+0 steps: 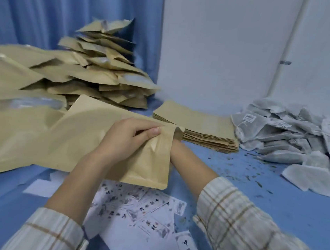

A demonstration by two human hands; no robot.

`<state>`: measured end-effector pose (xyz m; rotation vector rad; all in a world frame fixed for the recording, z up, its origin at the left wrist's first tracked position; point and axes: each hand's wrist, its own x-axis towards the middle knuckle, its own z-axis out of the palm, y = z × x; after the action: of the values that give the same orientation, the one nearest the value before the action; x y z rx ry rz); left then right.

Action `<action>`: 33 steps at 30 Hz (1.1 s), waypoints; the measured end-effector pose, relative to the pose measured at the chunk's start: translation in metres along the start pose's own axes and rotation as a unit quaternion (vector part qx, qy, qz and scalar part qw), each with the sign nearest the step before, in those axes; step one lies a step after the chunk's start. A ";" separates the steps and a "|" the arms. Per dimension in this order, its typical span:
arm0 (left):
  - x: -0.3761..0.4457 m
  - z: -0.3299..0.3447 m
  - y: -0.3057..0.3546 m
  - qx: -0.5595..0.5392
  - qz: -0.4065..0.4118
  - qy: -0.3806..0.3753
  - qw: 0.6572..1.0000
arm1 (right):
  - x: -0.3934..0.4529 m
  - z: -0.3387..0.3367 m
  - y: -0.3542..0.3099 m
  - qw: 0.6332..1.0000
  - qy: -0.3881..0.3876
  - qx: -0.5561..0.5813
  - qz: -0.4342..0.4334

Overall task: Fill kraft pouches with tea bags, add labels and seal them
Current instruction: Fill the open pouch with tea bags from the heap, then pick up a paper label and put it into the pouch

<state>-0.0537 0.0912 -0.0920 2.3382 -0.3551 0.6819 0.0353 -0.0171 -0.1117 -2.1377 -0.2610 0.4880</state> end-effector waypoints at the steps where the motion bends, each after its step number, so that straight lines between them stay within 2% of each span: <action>1: -0.005 -0.006 -0.011 0.006 -0.012 0.004 1.000 | 0.005 0.013 -0.004 0.999 -0.026 -0.027 -0.008; 2: -0.009 -0.010 -0.022 0.008 -0.021 0.008 1.000 | 0.006 0.027 -0.008 0.999 -0.040 -0.019 -0.011; 5: -0.018 -0.013 -0.050 -0.009 -0.050 0.018 0.999 | 0.014 0.048 -0.014 0.991 -0.070 0.112 0.002; 8: -0.020 -0.008 -0.069 -0.059 -0.101 0.038 0.992 | 0.008 0.061 -0.012 0.956 -0.092 0.277 -0.022; 9: -0.019 -0.006 -0.074 -0.063 -0.109 0.041 0.991 | 0.010 0.062 -0.007 0.952 -0.078 0.292 -0.051; 11: -0.016 -0.002 -0.081 -0.049 -0.113 0.035 0.992 | 0.017 0.054 0.017 0.973 0.024 0.173 -0.153; 13: -0.013 0.000 -0.085 -0.035 -0.126 0.038 0.991 | 0.025 0.034 0.045 0.965 0.146 0.025 -0.217; 15: -0.010 0.001 -0.088 -0.021 -0.140 0.051 0.989 | 0.035 0.012 0.069 0.948 0.227 -0.114 -0.193; 17: -0.007 0.003 -0.089 -0.008 -0.148 0.062 0.987 | 0.050 -0.003 0.090 0.929 0.207 -0.280 -0.122; 19: -0.004 0.005 -0.088 0.001 -0.149 0.066 0.987 | 0.058 -0.010 0.099 0.911 0.165 -0.363 -0.106; 22: 0.000 0.010 -0.086 0.021 -0.153 0.062 0.986 | 0.060 -0.015 0.098 0.934 0.186 -0.277 -0.129; 25: 0.003 0.011 -0.084 0.010 -0.154 0.066 0.986 | 0.052 -0.026 0.096 0.961 0.228 -0.115 -0.110; 27: 0.003 0.009 -0.083 -0.007 -0.153 0.068 0.986 | 0.041 -0.036 0.095 0.950 0.270 -0.008 -0.159; 28: 0.003 0.008 -0.082 -0.018 -0.153 0.065 0.986 | 0.033 -0.041 0.092 0.942 0.267 0.020 -0.200; 31: 0.004 0.004 -0.074 -0.063 -0.147 0.054 0.986 | 0.009 -0.044 0.071 0.930 0.166 0.041 -0.324; 33: 0.008 0.003 -0.063 -0.092 -0.133 0.050 0.986 | -0.001 -0.040 0.053 0.920 0.119 0.003 -0.372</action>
<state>-0.0196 0.1357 -0.1223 2.1152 -0.0553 0.6060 0.0523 -0.0774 -0.1343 -1.8798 -0.8812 -0.2143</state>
